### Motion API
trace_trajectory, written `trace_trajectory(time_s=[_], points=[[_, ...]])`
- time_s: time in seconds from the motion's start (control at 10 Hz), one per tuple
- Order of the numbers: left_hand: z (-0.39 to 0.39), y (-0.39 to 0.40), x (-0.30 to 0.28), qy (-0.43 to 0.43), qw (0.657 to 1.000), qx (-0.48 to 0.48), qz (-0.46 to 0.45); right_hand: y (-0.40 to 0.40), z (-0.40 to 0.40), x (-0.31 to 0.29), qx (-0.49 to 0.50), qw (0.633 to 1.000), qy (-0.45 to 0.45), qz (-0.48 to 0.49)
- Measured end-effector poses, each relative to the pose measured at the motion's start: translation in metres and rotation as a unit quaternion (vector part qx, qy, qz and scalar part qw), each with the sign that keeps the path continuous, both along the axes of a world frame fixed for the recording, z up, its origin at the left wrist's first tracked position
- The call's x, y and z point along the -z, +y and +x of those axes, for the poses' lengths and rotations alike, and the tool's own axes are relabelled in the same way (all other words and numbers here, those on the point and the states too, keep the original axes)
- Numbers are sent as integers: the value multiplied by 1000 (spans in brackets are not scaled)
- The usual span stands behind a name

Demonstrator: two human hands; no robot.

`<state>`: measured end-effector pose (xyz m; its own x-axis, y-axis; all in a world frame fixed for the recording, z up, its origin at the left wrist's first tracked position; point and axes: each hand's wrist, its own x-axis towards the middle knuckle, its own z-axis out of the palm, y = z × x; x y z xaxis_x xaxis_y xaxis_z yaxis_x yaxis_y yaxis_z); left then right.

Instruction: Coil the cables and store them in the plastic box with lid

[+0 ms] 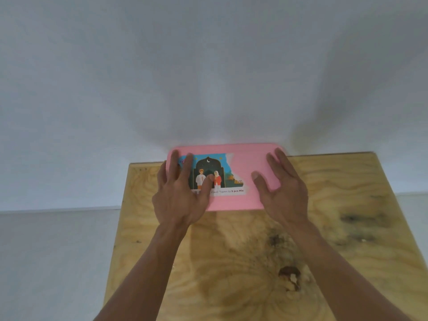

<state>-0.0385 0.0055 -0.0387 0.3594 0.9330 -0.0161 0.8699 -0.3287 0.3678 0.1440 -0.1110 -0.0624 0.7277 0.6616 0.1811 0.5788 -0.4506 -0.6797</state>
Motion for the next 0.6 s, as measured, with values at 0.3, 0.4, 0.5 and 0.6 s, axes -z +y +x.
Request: trace_trajectory(time_s=[0.3,0.4,0.5,0.6], points=[[0,-1,2,102,992,69,2,-2,1,-21,-88,966,-57,-236],[0,-6,-11,102,992,70,-14,-6,-4,-40,-95,960,-22,-263],[-8,-28,-34,53,997,62,-9,-20,-13,-62,-93,968,-8,-231],[-18,-59,-47,30,997,73,-3,-43,-23,-75,-105,971,-9,-214]])
